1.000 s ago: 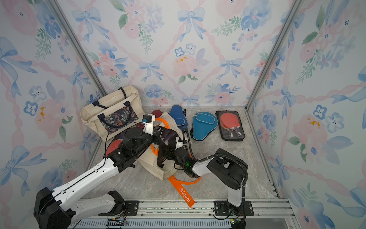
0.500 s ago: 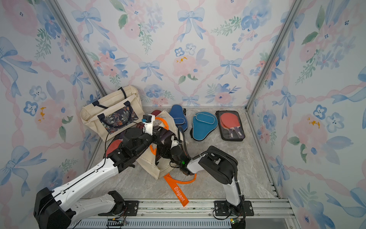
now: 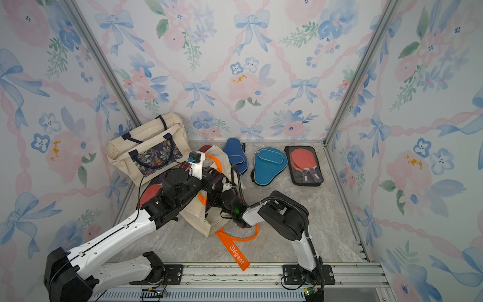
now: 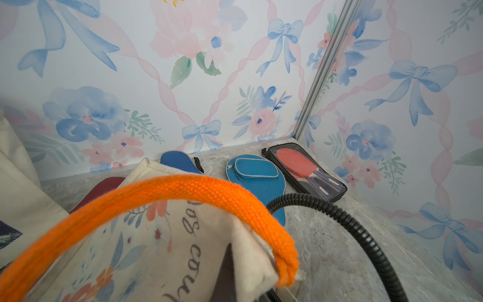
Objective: Remove the ping pong set from the canvas bag
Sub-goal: Pick up the ping pong set from the canvas bag.
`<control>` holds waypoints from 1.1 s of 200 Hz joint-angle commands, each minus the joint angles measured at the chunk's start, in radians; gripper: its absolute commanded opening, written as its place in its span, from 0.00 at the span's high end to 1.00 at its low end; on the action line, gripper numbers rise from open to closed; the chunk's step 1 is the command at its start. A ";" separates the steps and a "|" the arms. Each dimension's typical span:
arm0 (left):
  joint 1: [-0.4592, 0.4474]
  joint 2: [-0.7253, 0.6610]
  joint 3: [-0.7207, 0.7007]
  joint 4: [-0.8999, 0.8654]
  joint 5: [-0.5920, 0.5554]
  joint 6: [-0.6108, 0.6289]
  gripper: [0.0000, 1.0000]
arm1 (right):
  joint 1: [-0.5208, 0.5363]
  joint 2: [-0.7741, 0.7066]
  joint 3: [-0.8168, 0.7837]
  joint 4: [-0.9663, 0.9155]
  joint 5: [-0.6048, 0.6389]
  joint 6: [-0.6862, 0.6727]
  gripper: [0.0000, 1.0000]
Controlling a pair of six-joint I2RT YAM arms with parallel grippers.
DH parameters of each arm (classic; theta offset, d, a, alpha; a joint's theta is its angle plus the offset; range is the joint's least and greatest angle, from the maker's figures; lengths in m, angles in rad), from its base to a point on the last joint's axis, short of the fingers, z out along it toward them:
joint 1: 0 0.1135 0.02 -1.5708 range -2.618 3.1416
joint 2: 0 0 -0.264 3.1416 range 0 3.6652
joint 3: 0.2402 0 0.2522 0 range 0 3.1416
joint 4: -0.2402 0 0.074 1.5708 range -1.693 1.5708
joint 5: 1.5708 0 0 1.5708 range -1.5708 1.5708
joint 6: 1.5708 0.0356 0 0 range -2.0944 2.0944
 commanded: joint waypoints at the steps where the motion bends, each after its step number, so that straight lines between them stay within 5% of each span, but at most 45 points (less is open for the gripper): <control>1: 0.001 -0.063 0.016 0.108 0.028 0.019 1.00 | 0.004 -0.016 0.007 0.052 -0.007 -0.042 0.70; 82: 0.111 -0.068 0.017 0.111 0.043 -0.001 1.00 | 0.060 -0.221 -0.148 0.072 0.042 -0.172 0.89; 220: 0.195 -0.066 0.014 0.113 0.026 -0.005 1.00 | 0.162 -0.613 -0.333 -0.067 0.207 -0.455 0.92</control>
